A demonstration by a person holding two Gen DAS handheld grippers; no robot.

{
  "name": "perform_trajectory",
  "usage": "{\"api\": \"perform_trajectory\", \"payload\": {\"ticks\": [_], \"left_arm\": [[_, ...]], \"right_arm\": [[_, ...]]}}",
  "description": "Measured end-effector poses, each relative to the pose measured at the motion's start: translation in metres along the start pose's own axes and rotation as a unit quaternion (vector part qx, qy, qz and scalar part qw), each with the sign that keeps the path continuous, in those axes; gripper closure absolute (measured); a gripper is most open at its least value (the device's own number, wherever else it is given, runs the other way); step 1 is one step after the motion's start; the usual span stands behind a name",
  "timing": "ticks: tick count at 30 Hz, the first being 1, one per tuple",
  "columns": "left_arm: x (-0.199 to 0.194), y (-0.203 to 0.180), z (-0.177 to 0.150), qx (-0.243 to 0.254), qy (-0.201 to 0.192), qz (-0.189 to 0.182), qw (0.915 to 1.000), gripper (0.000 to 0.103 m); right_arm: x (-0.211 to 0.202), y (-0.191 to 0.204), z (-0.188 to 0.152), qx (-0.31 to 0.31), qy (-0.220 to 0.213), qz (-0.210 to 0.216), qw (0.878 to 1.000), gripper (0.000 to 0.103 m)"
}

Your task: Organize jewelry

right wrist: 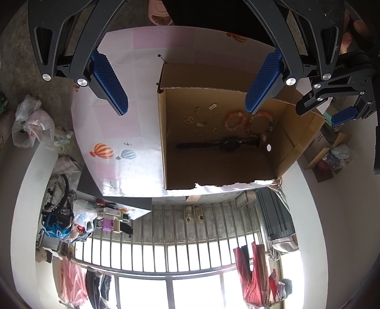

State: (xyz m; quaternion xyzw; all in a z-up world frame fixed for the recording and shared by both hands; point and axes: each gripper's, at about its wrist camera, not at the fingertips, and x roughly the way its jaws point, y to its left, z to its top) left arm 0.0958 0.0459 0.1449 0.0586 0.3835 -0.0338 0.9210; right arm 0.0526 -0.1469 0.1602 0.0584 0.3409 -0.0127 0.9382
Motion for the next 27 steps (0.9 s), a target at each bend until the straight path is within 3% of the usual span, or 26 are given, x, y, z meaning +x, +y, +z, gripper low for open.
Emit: {"api": "perform_trajectory", "payload": {"ticks": [27], "left_arm": [[-0.0008,-0.0031,-0.0019,0.001,0.000,-0.001,1.0000,0.006]], "right_arm": [[-0.0013,0.0005,0.0018,-0.003,-0.001,-0.003,1.000,0.008]]}}
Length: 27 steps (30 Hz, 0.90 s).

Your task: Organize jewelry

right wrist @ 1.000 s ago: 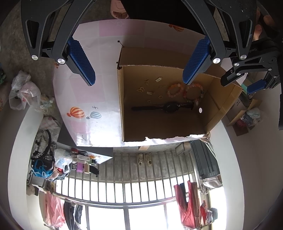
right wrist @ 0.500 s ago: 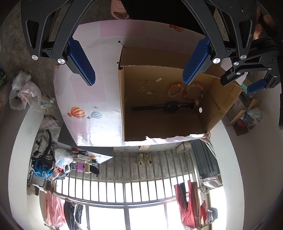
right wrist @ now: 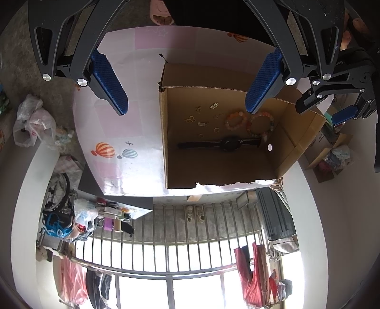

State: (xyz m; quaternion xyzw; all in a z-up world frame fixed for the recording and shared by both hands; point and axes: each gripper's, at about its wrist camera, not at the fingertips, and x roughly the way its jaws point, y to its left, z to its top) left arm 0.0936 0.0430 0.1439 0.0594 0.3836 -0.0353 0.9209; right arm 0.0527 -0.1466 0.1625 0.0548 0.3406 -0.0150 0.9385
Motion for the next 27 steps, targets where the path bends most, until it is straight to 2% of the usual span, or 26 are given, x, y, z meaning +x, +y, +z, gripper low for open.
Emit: {"api": "perform_trajectory", "payload": {"ticks": [27], "left_arm": [[-0.0015,0.0031,0.0009,-0.005,-0.001,0.000,1.0000,0.006]], "right_arm": [[0.0005,0.0002,-0.0008,0.004,-0.001,0.007,1.000,0.008]]}}
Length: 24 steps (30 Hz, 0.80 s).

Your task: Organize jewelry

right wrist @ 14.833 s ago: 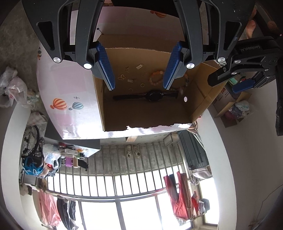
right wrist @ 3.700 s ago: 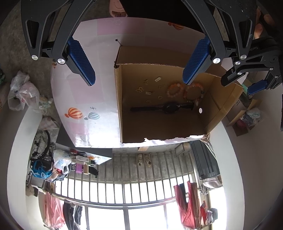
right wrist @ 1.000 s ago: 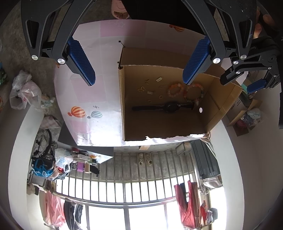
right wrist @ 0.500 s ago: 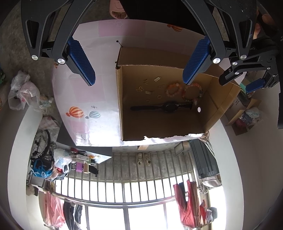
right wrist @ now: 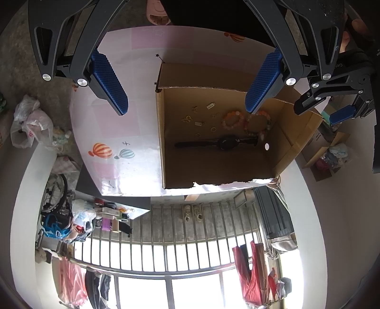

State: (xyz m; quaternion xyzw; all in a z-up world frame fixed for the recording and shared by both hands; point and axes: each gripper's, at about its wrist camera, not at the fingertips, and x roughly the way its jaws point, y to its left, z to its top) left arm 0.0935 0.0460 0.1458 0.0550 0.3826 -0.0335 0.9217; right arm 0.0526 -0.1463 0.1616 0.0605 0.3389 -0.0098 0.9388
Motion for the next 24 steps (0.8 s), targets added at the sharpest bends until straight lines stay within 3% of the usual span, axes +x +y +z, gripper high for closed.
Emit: {"api": "perform_trajectory", "payload": {"ticks": [24], "left_arm": [[0.0000,0.0001,-0.0005,-0.001,0.000,0.000,1.0000,0.006]], "right_arm": [[0.0002,0.0032,-0.0008,-0.002,0.002,0.002,1.000,0.008]]}}
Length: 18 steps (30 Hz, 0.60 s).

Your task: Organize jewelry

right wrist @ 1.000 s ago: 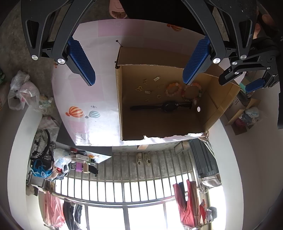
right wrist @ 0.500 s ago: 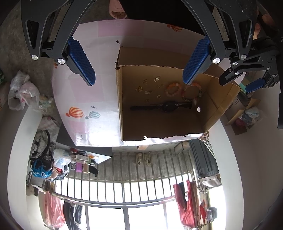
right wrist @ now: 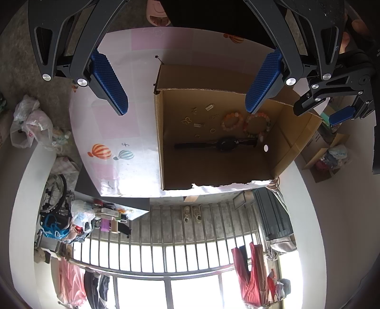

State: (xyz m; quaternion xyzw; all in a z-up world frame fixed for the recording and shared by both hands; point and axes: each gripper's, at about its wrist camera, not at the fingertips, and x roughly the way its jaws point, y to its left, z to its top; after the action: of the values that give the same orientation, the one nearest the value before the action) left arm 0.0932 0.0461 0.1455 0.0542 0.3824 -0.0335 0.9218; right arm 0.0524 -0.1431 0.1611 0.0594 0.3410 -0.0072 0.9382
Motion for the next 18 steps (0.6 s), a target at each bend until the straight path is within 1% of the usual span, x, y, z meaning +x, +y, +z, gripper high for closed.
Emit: {"api": "perform_trajectory", "payload": {"ticks": [18], "left_arm": [[-0.0013,-0.0019,-0.0004,-0.001,-0.001,-0.001,1.0000,0.006]], "right_arm": [[-0.0015,0.0016,-0.0008,0.000,-0.001,0.000,1.000,0.008]]}}
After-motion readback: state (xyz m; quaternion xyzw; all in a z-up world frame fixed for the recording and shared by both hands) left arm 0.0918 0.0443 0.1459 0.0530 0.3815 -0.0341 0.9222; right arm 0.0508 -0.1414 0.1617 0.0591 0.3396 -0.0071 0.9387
